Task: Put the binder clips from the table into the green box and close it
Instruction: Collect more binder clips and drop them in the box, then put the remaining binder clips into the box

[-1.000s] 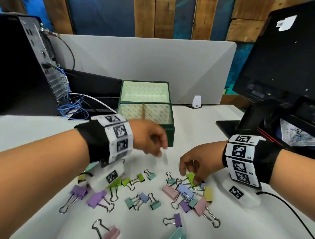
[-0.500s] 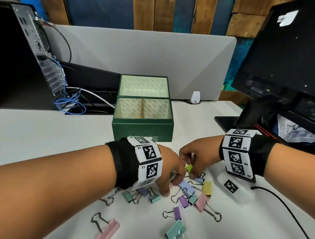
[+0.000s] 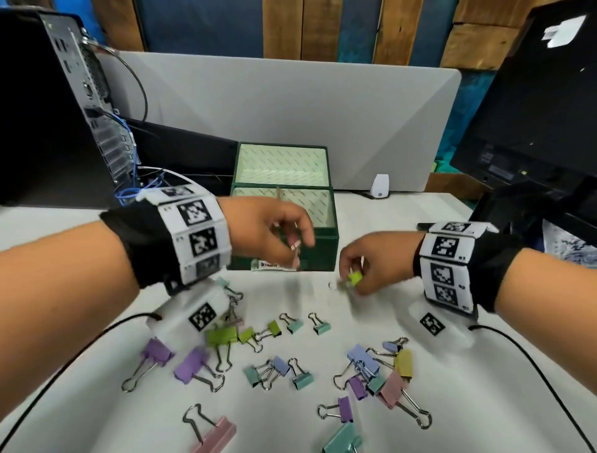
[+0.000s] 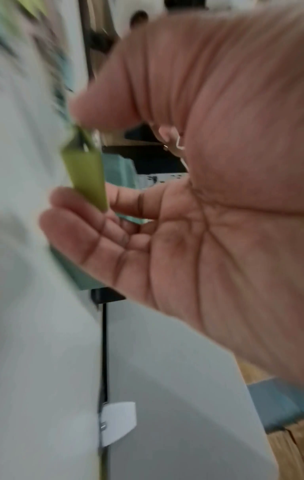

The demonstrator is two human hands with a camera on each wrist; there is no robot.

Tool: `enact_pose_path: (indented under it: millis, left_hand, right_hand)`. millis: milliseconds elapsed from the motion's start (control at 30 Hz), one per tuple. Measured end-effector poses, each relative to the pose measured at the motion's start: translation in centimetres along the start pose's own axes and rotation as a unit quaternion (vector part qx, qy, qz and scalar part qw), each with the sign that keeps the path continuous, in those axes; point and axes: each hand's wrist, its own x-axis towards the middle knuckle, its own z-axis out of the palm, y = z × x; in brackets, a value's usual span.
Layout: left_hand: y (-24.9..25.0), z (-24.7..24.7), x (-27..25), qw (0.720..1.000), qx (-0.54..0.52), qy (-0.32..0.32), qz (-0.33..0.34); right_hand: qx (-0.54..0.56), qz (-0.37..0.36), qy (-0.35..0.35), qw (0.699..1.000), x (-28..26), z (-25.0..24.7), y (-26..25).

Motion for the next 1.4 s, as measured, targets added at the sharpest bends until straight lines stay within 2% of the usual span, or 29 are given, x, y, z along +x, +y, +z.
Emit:
enact_pose_path:
  millis: [100,167,267,367,533,633,733,867,967,1100,1167,1233,1300,1400]
  left_hand:
    - [-1.3,-2.7,-0.6,0.99,-0.053,0.129,-0.002]
    - [-2.1,-3.9,-0.9,0.979,-0.086,0.184,-0.004]
    - [-2.9,-4.7,-1.4,0.97,-0.117,0.213,-0.015]
    - [-3.7,-4.9,-1.5,0.967,-0.112,0.229,-0.029]
    - [-4.8,-4.8,-0.4,0.96,-0.085,0.264,-0.047]
    - [-5.5,-4.9,0.8,0.962,-0.019,0.269,-0.048]
    - [-5.9,-4.7,2.0,0.963,0.036,0.265,-0.046]
    - [-6.3,-4.0,3.4,0.964,0.095,0.24,-0.059]
    - [-6.3,-3.5,3.7,0.961,0.135,0.231,-0.069]
    - [-4.6,-2.3,2.0,0.958,0.164,0.23,-0.038]
    - [-3.3,-1.2,0.5,0.967,0.186,0.17,-0.025]
    - [-2.3,0.3,-1.0,0.973,0.225,0.048,-0.025]
    - [-1.7,2.1,-2.3,0.963,0.259,-0.065,-0.043]
    - [-1.5,4.5,-3.3,0.938,0.309,-0.149,-0.057]
  right_hand:
    - [0.036,-0.004,0.114,0.993,1.2,-2.9,-1.0]
    - [0.072,-0.009,0.204,0.976,2.2,-4.7,-2.2]
    - [0.099,-0.025,0.31,0.945,4.2,-6.3,-4.1]
    - [0.105,-0.028,0.356,0.928,6.7,-6.7,-5.8]
    - [0.121,-0.02,0.287,0.95,9.2,-5.6,-7.4]
    - [0.129,-0.032,0.28,0.951,8.3,-5.0,-7.4]
    - [0.075,-0.044,0.261,0.962,5.9,-4.2,-6.7]
    - [-0.019,-0.041,0.11,0.993,2.3,-2.0,-5.3]
    - [-0.049,-0.04,-0.007,0.998,0.7,-0.3,-4.5]
    - [-0.059,-0.041,-0.084,0.994,-0.4,1.1,-4.3]
    - [-0.066,-0.046,-0.1,0.992,-0.6,1.6,-4.6]
    - [-0.08,-0.05,-0.111,0.989,-0.8,2.1,-5.2]
    - [-0.102,-0.046,-0.116,0.987,-0.8,2.6,-5.9]
    - [-0.128,-0.049,-0.11,0.984,-0.9,3.2,-7.0]
